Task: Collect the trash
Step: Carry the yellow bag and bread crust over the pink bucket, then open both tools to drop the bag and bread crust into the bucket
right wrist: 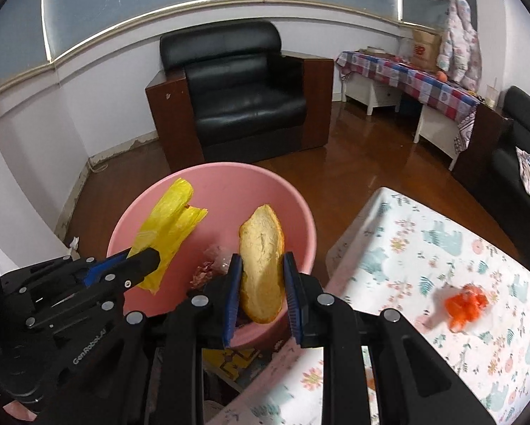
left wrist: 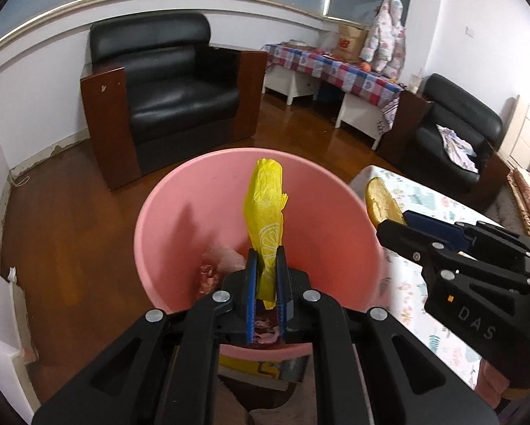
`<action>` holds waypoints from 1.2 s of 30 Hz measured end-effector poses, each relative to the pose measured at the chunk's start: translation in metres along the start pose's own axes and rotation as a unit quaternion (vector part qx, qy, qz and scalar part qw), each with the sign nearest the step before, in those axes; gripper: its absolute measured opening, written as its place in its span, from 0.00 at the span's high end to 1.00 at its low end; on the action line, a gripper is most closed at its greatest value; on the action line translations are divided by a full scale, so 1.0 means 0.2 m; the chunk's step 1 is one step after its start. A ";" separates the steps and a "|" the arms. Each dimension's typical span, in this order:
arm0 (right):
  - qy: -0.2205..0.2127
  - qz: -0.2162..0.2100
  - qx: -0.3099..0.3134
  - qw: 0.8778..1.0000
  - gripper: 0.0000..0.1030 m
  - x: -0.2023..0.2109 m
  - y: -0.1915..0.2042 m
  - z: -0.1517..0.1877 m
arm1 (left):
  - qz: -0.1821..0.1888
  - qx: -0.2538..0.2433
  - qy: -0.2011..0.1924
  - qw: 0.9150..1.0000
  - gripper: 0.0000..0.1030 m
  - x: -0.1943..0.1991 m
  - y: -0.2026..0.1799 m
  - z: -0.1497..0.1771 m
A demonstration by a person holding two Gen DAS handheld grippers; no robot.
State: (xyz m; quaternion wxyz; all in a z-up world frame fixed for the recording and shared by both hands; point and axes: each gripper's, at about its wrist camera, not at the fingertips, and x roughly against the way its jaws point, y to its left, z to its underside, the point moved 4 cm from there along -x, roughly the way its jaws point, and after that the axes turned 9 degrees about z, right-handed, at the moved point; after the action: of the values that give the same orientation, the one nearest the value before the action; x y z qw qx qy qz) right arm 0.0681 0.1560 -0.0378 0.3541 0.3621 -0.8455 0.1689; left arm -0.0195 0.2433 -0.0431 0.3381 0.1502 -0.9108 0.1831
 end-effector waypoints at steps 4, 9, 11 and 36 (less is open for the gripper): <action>0.009 -0.004 0.009 1.000 0.78 -0.07 0.05 0.00 | -0.006 0.009 0.008 1.000 0.91 -0.04 0.05 0.00; 0.024 -0.003 0.016 1.000 0.78 -0.15 0.10 0.02 | -0.012 0.019 0.016 1.000 0.91 -0.09 0.12 0.00; 0.026 -0.003 0.020 0.999 0.77 -0.17 0.11 0.03 | -0.014 0.024 0.018 0.999 0.91 -0.10 0.15 0.01; 0.020 -0.013 0.036 0.999 0.69 -0.19 0.18 0.04 | -0.020 0.047 0.011 0.999 0.63 -0.08 0.22 0.01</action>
State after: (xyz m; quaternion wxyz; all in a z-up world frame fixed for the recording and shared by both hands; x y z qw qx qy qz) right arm 0.0569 0.1955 -0.0724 0.3599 0.3820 -0.8271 0.2013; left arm -0.0267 0.2845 -0.0659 0.3445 0.1817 -0.8942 0.2205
